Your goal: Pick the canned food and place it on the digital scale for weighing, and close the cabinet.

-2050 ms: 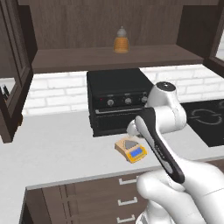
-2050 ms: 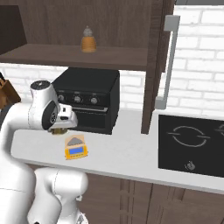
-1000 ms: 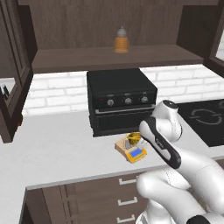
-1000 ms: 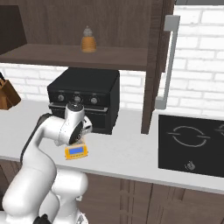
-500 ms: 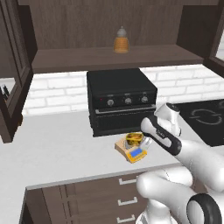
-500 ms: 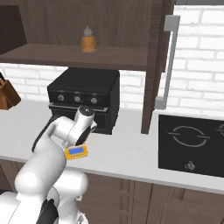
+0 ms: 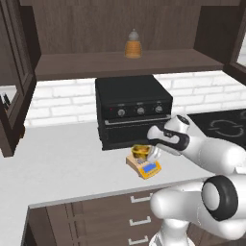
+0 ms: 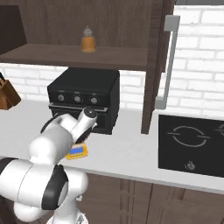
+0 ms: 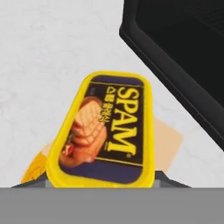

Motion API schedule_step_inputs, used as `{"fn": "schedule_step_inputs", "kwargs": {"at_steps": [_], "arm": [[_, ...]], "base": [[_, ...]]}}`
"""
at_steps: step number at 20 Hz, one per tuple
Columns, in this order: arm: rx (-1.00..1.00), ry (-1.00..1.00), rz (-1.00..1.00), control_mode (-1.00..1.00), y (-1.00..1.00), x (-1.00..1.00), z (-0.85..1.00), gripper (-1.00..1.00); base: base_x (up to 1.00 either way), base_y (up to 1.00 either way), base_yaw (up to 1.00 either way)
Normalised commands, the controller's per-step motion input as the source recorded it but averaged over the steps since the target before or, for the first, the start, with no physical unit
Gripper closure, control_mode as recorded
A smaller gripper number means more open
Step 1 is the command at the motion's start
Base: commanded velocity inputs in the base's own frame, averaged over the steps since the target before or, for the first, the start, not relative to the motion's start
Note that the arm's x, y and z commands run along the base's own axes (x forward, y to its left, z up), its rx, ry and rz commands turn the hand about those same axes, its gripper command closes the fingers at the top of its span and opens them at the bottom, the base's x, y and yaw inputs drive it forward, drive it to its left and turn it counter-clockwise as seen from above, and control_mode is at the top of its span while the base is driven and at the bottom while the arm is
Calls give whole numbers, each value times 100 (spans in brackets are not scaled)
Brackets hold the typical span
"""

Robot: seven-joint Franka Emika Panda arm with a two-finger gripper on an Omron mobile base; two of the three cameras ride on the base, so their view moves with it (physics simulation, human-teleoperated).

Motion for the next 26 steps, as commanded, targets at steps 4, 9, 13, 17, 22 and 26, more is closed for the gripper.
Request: {"fn": "schedule_step_inputs", "kwargs": {"at_steps": [4, 9, 13, 17, 22, 26], "arm": [[0, -3, 5, -100, 0, -2, -22, 100], [0, -1, 1, -100, 17, -54, -15, 100], [0, 0, 0, -100, 9, 9, -8, 100], [0, -3, 1, -100, -9, 32, -20, -100], [0, -8, 3, -100, -16, -3, -1, -100], [0, -7, 0, -100, 0, -25, 0, -100]], "base": [[0, 0, 0], [0, 0, 0], [0, 0, 0], [0, 0, 0], [0, 0, 0], [0, 0, 0]]}}
